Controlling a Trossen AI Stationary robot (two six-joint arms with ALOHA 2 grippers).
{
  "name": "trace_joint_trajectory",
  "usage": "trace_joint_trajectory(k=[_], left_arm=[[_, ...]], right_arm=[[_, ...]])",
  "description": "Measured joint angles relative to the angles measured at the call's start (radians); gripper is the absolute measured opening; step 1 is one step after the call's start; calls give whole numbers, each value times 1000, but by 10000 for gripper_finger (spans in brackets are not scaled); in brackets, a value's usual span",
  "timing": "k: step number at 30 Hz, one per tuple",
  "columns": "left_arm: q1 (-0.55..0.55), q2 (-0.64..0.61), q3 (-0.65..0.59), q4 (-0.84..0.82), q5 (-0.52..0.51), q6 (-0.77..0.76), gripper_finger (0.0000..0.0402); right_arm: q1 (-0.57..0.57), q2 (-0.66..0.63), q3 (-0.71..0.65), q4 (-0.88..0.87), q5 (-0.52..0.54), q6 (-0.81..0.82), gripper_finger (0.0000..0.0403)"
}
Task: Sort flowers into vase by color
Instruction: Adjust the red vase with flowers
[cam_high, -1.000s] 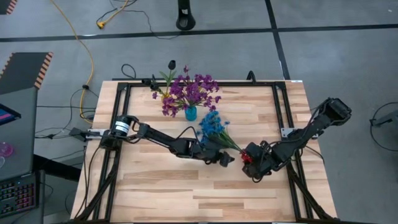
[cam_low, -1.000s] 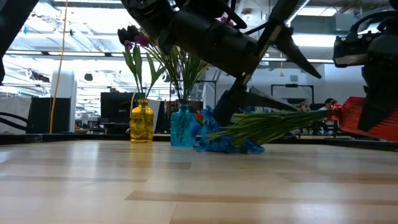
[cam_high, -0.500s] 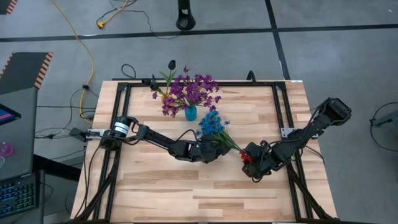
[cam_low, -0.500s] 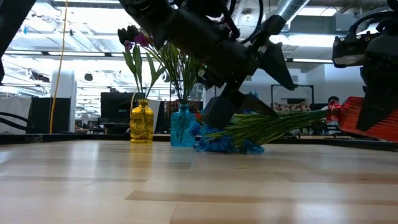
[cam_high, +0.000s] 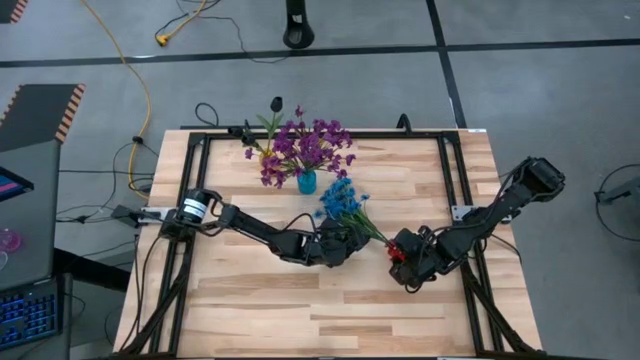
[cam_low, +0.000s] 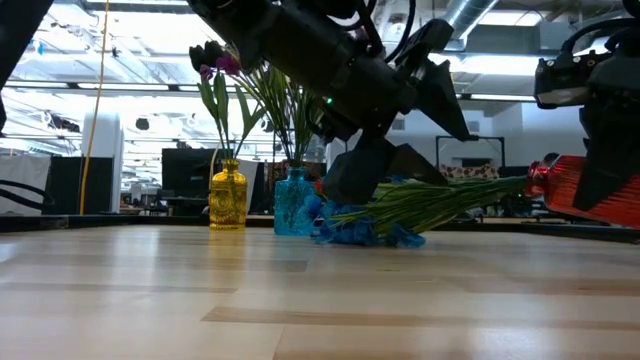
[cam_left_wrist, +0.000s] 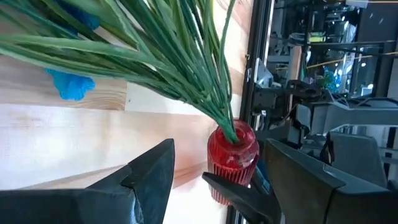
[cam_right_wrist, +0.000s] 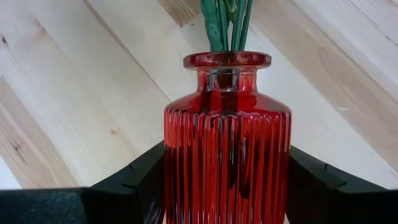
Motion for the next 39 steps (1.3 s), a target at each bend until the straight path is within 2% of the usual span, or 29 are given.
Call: trace_joint_trajectory(k=[11, 15, 17, 21, 26, 32, 39], left_arm=[[-19, 2, 23, 1, -63, 5, 233], [-27, 89, 135, 1, -69, 36, 233], [-29, 154, 215, 6, -10, 37, 233], [-19, 226, 311, 6, 38, 62, 233], [-1, 230, 310, -29, 42, 58, 233], [8, 227, 310, -74, 111, 56, 233], [25, 227, 308, -174, 64, -35, 233]], right_arm=[[0, 0, 0, 0, -1, -1, 266], [0, 0, 0, 3, -2, -1, 266], [0, 0, 1, 3, -2, -1, 266], [2, 0, 2, -48, -20, -9, 266], [24, 0, 0, -95, -35, 45, 266], [27, 0, 1, -80, -34, 25, 266], [27, 0, 1, -79, -30, 18, 266]])
